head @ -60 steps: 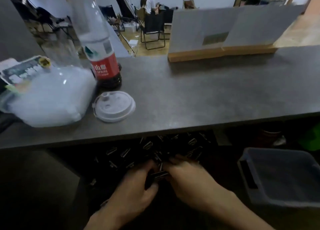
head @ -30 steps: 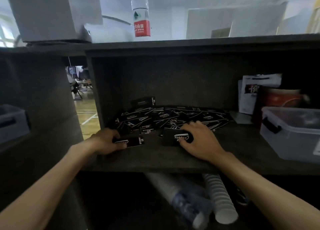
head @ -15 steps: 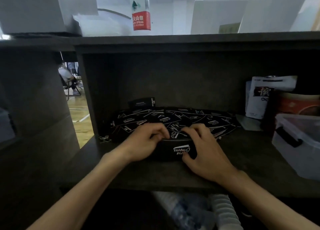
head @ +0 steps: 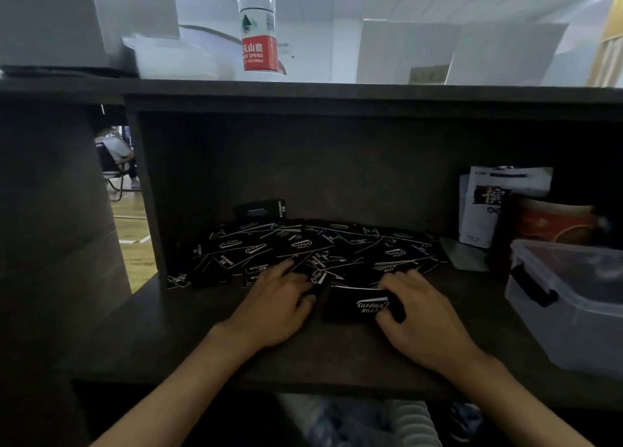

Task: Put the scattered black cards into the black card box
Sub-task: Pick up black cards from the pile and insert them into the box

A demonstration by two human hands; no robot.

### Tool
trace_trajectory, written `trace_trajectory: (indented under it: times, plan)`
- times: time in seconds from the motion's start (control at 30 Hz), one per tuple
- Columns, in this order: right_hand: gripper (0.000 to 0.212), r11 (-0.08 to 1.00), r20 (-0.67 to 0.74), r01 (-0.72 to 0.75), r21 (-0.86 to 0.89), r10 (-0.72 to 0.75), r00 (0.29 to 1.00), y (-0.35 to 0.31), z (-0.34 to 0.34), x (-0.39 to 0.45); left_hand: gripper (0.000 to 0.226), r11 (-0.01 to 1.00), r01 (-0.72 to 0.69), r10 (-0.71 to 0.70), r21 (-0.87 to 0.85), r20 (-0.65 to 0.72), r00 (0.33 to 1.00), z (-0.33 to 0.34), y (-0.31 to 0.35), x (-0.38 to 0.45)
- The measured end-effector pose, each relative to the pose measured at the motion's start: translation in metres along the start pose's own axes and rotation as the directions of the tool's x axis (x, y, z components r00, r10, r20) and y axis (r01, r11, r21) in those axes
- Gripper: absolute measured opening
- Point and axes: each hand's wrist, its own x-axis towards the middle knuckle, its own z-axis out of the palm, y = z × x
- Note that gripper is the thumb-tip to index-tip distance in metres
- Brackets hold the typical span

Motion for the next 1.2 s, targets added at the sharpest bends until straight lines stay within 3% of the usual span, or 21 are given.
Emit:
trace_trajectory:
  times: [0.1, 0.23, 0.3, 0.37, 0.47, 0.6, 0.7, 0.8, 0.93, 1.0, 1.07, 1.2]
  plan:
    - [0.019, 0.999, -0.038, -0.052, 0.005, 0.053, 0.998, 0.001, 0.000, 0.003, 0.046, 0.996, -0.012, 0.014, 0.094, -0.018, 1.000, -0.013, 0.007, -0.022]
    - [0.018, 0.995, -0.040, -0.100, 0.006, 0.100, 0.994, 0.002, -0.001, 0.002, 0.061, 0.998, 0.056, -0.054, -0.008, 0.128, 0.990, -0.033, 0.024, -0.058]
    - [0.016, 0.992, -0.052, -0.126, 0.001, 0.125, 0.991, 0.002, 0.000, 0.003, 0.070, 1.000, 0.000, -0.002, 0.018, 0.127, 0.992, -0.036, 0.033, -0.078]
    - [0.013, 0.988, -0.062, -0.151, -0.018, 0.150, 0.987, 0.002, 0.000, 0.003, 0.066, 0.999, -0.034, 0.035, -0.008, 0.089, 0.995, -0.038, 0.037, -0.085]
    - [0.014, 0.985, -0.072, -0.165, -0.050, 0.161, 0.984, 0.002, 0.001, 0.003, 0.049, 0.999, 0.021, -0.019, -0.040, 0.060, 0.998, -0.048, 0.028, -0.065]
    - [0.018, 0.983, -0.076, -0.173, -0.058, 0.168, 0.983, 0.001, 0.001, 0.002, 0.065, 0.984, 0.180, -0.168, 0.013, 0.419, 0.892, -0.064, 0.004, -0.030]
    - [0.018, 0.983, -0.068, -0.169, -0.066, 0.165, 0.984, 0.002, 0.001, 0.002, 0.046, 0.983, 0.179, -0.141, -0.044, 0.449, 0.883, -0.062, -0.008, -0.022]
    - [0.018, 0.979, -0.067, -0.185, -0.085, 0.179, 0.981, 0.003, 0.004, 0.003, 0.049, 0.971, 0.180, -0.115, -0.154, 0.360, 0.926, -0.056, -0.010, -0.021]
    - [0.010, 0.982, -0.092, -0.178, -0.067, 0.171, 0.981, 0.004, 0.005, 0.003, 0.033, 0.943, 0.036, -0.035, -0.330, 0.009, 0.999, -0.038, 0.015, -0.010]
    - [0.017, 0.986, -0.077, -0.163, -0.020, 0.161, 0.984, 0.003, 0.003, 0.003, 0.028, 0.943, -0.079, 0.023, -0.324, -0.173, 0.985, -0.029, 0.034, -0.001]
    - [0.022, 0.990, -0.069, -0.139, -0.007, 0.138, 0.988, 0.002, 0.002, 0.004, 0.042, 0.940, -0.148, 0.056, -0.306, -0.292, 0.955, -0.021, 0.052, 0.009]
    - [0.023, 0.996, -0.060, -0.088, -0.024, 0.086, 0.994, 0.003, 0.005, 0.002, 0.060, 0.876, -0.199, 0.109, -0.440, -0.221, 0.969, -0.007, 0.076, 0.022]
